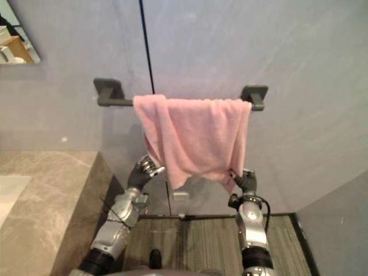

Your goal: Organize washtable

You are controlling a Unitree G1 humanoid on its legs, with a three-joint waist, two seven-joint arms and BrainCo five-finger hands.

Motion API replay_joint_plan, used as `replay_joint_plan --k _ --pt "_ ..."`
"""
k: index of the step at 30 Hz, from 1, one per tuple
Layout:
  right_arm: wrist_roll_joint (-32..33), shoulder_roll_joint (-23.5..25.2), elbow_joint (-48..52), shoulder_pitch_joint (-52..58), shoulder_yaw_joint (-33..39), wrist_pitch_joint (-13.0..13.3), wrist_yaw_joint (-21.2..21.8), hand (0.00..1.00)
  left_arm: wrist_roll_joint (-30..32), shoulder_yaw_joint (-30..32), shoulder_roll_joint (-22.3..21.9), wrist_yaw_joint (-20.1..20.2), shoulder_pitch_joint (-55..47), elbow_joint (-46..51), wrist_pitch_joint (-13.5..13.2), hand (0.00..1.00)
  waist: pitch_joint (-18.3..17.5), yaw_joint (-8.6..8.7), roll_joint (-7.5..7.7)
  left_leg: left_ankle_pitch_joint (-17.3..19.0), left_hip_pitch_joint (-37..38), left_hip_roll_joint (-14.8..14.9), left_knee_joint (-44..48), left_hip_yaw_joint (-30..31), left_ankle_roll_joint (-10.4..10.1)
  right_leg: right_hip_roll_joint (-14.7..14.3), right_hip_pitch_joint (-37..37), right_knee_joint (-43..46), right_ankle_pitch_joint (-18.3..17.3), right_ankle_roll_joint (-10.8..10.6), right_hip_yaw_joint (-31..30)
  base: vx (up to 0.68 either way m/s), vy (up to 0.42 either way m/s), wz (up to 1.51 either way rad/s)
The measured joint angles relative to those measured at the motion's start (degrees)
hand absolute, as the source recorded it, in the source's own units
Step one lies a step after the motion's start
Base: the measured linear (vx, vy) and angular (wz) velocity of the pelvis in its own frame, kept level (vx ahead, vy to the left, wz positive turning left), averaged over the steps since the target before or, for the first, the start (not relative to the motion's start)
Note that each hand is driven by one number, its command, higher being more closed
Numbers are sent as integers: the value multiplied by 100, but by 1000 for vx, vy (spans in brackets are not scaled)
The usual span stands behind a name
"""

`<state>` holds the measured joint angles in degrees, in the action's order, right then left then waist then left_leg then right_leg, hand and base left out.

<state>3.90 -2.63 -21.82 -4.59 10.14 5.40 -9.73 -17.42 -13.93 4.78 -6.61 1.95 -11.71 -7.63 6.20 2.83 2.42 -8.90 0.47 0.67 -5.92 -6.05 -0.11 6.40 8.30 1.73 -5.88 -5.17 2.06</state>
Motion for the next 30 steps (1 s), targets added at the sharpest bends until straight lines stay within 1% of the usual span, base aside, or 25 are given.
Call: replay_joint_plan --k 3,8,9,10,12,14,16,19,21,23,26,28,29,30 --pt "0 3 -112 14 -133 -82 7 0 -39 -1 -1 1 0 0 -1 0 1 0 1 7 41 -12 0 4 -2 9 50 -22 -12 17 10 39 -24 1" --pt "-2 38 -139 121 -184 -95 109 0 -121 -3 -9 6 -91 5 -14 0 6 -7 -8 14 42 -8 1 16 -12 6 62 -54 -11 14 12 10 -15 0" --pt "-3 41 -127 157 -187 -95 113 0 -151 -13 -11 9 -107 5 -13 0 5 -6 -7 8 43 -1 2 5 -8 4 59 -52 12 -14 2 20 -26 -7" --pt "-5 41 -43 282 -208 -95 121 0 -206 -27 -16 13 -144 32 -13 0 5 -37 -5 1 52 11 2 -37 1 -3 49 -44 20 -6 -37 19 -25 -9" --pt "-32 48 179 517 -215 -94 125 0 -215 -25 -16 22 -271 127 -14 0 4 -38 -4 4 64 22 2 -52 -4 -9 51 -22 23 -2 -54 20 -30 -7" --pt "-263 38 419 867 -185 -87 119 0 -215 -27 -37 44 -544 300 -14 0 4 -34 -4 8 88 43 2 -69 -10 -25 52 10 21 1 -69 -3 -28 -4" --pt "-341 52 588 1185 -157 -87 112 0 -209 11 -117 50 -746 320 -13 0 5 -35 -8 10 112 43 0 -75 -13 -32 55 50 11 7 -67 -29 -19 -3" --pt "-388 220 787 1670 -26 -87 99 0 -193 77 -269 100 -1131 328 -8 0 7 -40 -9 75 141 55 -1 -130 -62 -31 36 175 -54 12 -43 -48 -6 3" --pt "-374 366 799 1878 85 -87 91 0 -166 128 -329 155 -1387 332 -1 0 8 -61 -4 88 161 58 -1 -154 -46 -26 17 254 -120 44 -35 -61 2 4" --pt "-298 490 904 2149 112 -88 76 0 -170 283 -415 168 -1669 343 45 0 10 -66 -6 90 179 62 -1 -207 -43 -15 12 322 -185 14 -14 -60 0 7" --pt "-172 608 1090 2422 167 -87 -16 0 -173 513 -471 168 -1950 428 102 0 13 -88 -1 90 152 92 0 -376 -44 7 13 324 -191 27 116 -46 4 12" --pt "-144 683 1219 2527 370 -85 -36 0 -215 571 -474 170 -2014 454 113 0 15 -134 11 89 136 107 2 -554 -45 83 13 306 -176 58 181 -22 29 9" --pt "-101 681 1223 2523 488 -86 -62 0 -214 695 -477 174 -2056 471 114 0 23 -174 23 89 136 114 2 -625 -44 85 14 309 -171 65 208 0 0 0" --pt "-37 684 1283 2550 593 -86 -148 0 -212 775 -527 169 -2085 502 121 0 7 -207 1 88 140 110 3 -679 -44 95 13 315 -170 67 214 0 0 0"
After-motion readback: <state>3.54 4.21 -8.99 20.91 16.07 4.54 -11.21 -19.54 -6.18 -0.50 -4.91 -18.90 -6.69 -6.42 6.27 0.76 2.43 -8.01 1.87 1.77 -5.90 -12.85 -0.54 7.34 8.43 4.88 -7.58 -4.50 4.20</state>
